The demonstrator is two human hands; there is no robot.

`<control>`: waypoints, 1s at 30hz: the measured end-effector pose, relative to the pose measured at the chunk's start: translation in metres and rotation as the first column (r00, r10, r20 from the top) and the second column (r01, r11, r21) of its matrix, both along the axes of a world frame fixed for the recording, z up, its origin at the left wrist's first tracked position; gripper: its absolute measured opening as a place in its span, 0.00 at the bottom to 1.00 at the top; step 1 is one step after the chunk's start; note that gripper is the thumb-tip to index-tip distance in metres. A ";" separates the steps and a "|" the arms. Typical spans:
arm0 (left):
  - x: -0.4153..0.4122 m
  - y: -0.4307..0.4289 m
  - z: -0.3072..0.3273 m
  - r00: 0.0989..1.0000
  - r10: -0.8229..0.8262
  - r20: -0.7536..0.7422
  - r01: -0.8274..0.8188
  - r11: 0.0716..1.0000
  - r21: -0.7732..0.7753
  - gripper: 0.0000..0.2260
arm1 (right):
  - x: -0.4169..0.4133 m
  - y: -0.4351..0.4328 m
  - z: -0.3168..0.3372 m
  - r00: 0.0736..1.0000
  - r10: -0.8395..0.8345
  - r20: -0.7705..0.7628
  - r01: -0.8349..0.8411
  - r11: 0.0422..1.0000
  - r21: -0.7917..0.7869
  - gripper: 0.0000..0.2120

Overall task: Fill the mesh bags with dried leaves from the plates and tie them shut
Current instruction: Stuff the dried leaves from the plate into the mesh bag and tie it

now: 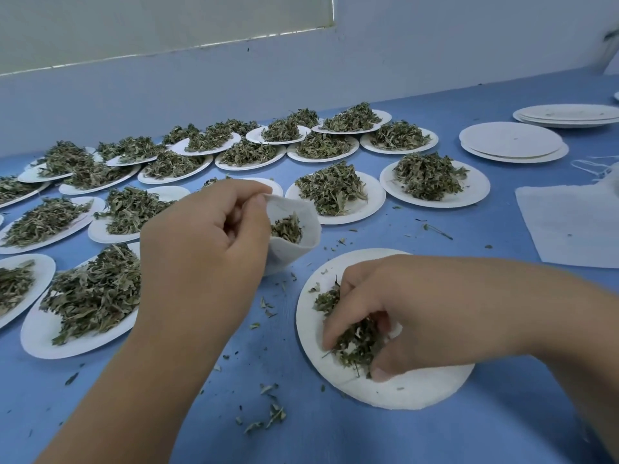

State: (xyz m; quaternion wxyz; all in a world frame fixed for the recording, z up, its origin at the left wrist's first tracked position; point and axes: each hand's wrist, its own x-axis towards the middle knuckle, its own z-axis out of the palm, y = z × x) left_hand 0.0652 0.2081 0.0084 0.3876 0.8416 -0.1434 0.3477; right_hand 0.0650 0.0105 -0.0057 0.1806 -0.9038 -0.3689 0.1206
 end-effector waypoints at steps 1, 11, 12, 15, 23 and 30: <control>0.000 0.000 0.000 1.000 0.013 0.018 -0.013 1.000 0.020 0.08 | 0.000 0.000 0.001 1.000 -0.008 0.010 0.008 1.000 0.012 0.27; 0.001 -0.004 -0.001 0.999 0.023 0.048 -0.028 0.995 0.097 0.09 | -0.004 0.001 0.008 0.996 -0.080 0.042 0.080 0.997 0.003 0.11; 0.001 -0.004 -0.001 0.999 0.019 0.047 -0.024 0.994 0.107 0.09 | -0.004 0.001 0.008 0.995 -0.084 0.045 0.084 0.997 0.003 0.11; 0.000 -0.006 -0.002 0.999 0.016 0.044 -0.022 0.992 0.126 0.08 | -0.004 -0.001 0.010 0.996 -0.089 0.008 0.089 0.996 0.021 0.10; 0.001 -0.011 -0.005 1.000 -0.006 0.025 0.001 0.982 0.190 0.08 | -0.003 -0.011 0.026 0.990 -0.130 -0.055 0.133 0.989 0.058 0.10; 0.002 -0.012 -0.007 1.000 -0.004 -0.009 0.006 0.987 0.163 0.08 | -0.004 -0.017 0.031 0.974 -0.123 -0.189 0.160 0.968 0.192 0.12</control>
